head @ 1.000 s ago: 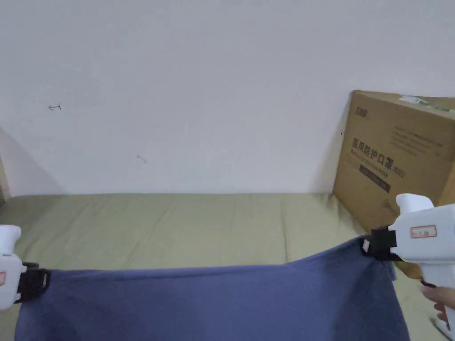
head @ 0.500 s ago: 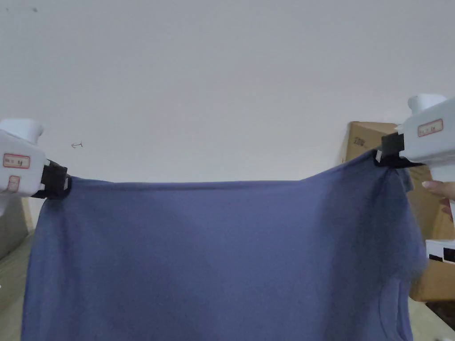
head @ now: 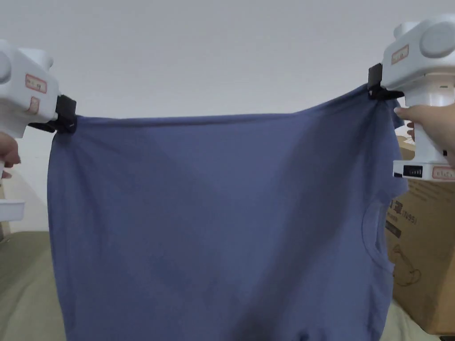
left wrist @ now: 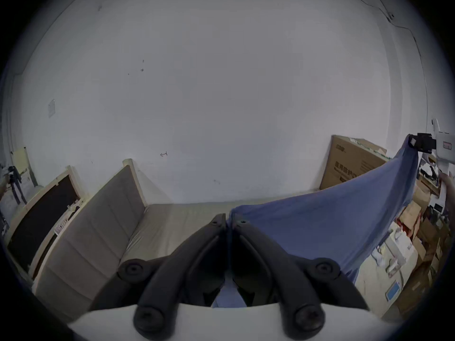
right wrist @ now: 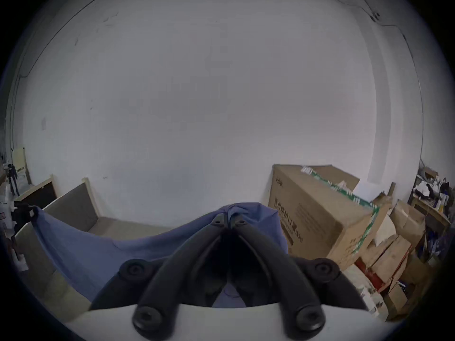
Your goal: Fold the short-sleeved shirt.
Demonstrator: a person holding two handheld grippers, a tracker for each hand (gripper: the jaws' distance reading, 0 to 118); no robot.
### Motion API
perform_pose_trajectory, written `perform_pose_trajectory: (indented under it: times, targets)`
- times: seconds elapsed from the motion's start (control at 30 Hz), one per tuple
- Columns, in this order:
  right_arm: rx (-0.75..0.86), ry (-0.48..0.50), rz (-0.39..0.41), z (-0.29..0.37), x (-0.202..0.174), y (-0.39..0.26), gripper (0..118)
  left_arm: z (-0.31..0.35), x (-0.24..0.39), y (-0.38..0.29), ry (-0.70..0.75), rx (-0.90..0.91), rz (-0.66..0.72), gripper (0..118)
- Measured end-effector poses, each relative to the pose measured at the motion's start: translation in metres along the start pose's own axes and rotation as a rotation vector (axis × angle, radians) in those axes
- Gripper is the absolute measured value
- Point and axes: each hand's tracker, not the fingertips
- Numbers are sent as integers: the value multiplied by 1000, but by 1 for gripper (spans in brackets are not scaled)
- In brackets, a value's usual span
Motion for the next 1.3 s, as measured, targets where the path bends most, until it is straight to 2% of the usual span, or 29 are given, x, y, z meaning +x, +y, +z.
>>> perform_pose_trajectory:
  times: [0.23, 0.4, 0.53, 0.67, 0.8, 0.9, 0.97, 1.03, 1.1, 1.3]
  targets:
    - [77, -39, -14, -48, -8, 24, 0, -54, 5, 32, 52, 81, 2, 2]
    - [57, -62, -9, -77, -10, -12, 0, -90, 15, 13, 67, 53, -12, 2]
    - [-82, -64, -9, -106, -7, -103, 0, -121, 22, -54, 63, -80, -2, 2]
    - [-322, -4, -47, -107, 1, -250, 0, -133, 26, -169, 1, -263, 63, 2]
    - [-610, 52, -44, -57, 13, -416, 0, -109, 34, -312, -36, -486, 67, 2]
    - [-745, 67, 20, 2, 28, -517, 0, -64, 35, -409, -55, -598, 82, 2]
    - [-799, 72, -10, 57, 39, -562, 0, -36, 28, -461, -59, -657, 68, 2]
    - [-816, 121, -46, 101, 53, -590, 0, -1, 28, -498, -92, -717, 77, 2]
    - [-768, 142, -10, 150, 63, -603, 0, 40, 25, -525, -99, -732, 84, 2]
    - [-800, 186, -28, 215, 83, -607, 0, 111, 13, -546, -112, -696, 179, 2]
